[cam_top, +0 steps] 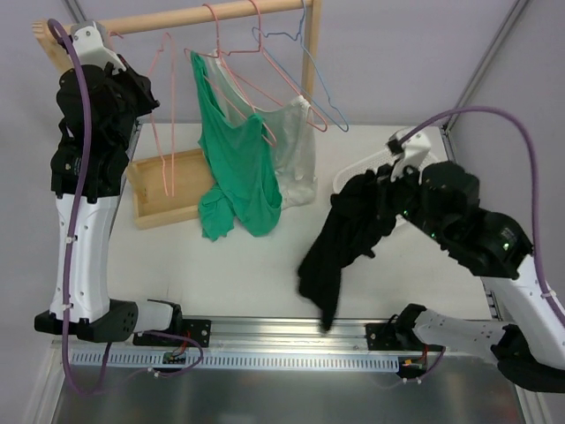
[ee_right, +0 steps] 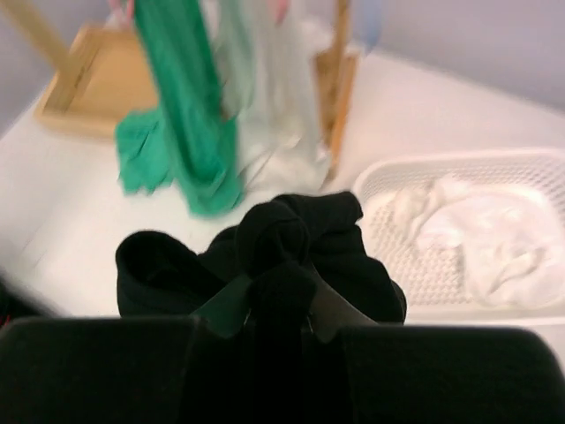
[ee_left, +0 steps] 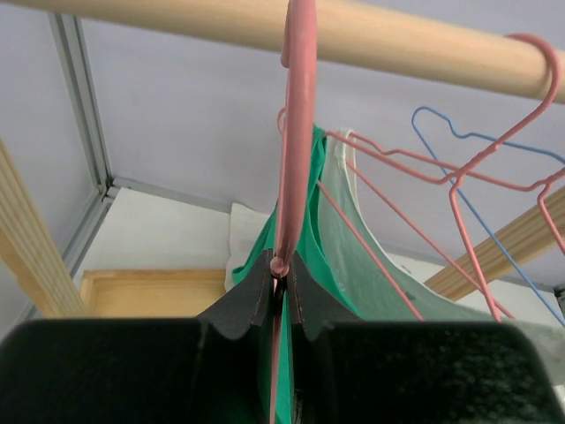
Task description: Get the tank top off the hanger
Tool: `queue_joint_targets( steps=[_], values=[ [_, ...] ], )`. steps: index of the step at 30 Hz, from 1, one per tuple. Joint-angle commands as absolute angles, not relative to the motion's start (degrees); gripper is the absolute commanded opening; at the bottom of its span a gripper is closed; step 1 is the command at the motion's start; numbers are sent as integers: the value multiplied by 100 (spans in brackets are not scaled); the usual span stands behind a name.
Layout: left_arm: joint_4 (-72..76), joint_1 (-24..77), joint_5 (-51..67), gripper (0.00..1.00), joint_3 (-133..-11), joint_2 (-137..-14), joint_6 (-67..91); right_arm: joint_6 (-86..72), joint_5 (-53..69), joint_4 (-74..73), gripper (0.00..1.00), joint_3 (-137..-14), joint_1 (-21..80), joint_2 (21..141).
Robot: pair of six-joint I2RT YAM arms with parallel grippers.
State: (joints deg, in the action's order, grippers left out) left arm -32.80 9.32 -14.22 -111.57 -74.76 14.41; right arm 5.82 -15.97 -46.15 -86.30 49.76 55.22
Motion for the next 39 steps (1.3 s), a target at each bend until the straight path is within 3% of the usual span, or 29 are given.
queue_joint_targets(
  steps=[1, 6, 16, 25, 33, 39],
  values=[
    [-2980, 914, -1565, 0, -11688, -7716, 1187, 1300, -1758, -4544, 0, -9938, 4256, 6019],
    [-2979, 791, -1442, 0, -12040, -8172, 1327, 1371, -1267, -4378, 0, -11327, 3071, 6985],
    [-2971, 765, -1415, 0, -13068, -9078, 1353, 871, -1081, -3797, 0, -13086, 1917, 8005],
    [-2936, 686, -1521, 0, -13833, -9835, 1248, 299, -764, -3718, 0, -13280, 1161, 8490],
    [-2935, 440, -1319, 0, -13799, -10090, 1467, -281, -264, -3639, 0, -13649, 221, 8903],
    [-2918, 378, -1257, 0, -13562, -10037, 1582, -378, -211, -3524, 0, -13949, 53, 9167]
  ],
)
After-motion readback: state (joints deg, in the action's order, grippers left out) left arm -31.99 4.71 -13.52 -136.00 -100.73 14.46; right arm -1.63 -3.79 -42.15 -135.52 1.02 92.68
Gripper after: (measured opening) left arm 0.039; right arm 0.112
